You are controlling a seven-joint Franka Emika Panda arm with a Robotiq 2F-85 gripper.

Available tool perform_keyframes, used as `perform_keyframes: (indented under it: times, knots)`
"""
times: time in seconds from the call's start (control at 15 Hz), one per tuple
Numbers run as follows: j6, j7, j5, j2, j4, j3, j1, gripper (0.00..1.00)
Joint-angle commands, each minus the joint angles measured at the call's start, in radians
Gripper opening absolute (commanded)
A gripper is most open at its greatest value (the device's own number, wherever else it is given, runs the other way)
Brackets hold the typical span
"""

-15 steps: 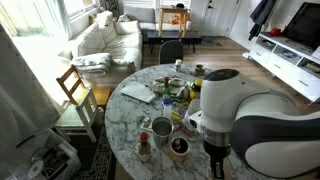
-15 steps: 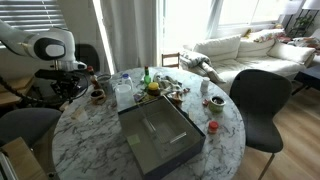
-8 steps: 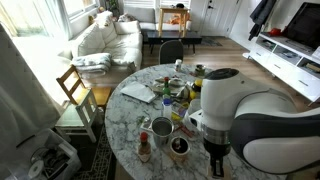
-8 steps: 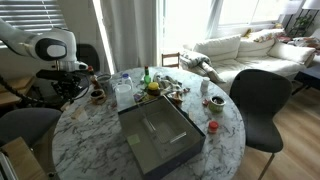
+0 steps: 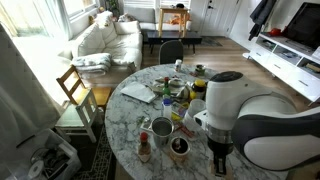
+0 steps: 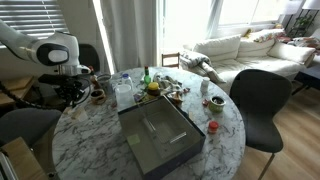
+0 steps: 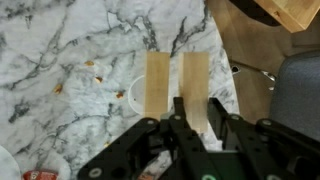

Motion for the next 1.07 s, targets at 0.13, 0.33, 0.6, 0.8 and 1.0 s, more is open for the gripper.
perform_keyframes:
  times: [0.13,0.33,0.6,0.8,1.0]
  knots:
    - [0.087,0.003,0.005,-0.035,-0.071,-0.017,-0.006,0.07]
    - [0.092,-0.001,0.008,-0.054,-0.083,-0.018,-0.003,0.07]
    - [0.072,-0.003,0.02,-0.082,-0.093,-0.018,0.0,0.07]
    - [0.081,0.009,0.014,-0.093,-0.105,-0.024,-0.002,0.07]
    - [0.094,0.013,0.009,-0.095,-0.119,-0.033,-0.005,0.07]
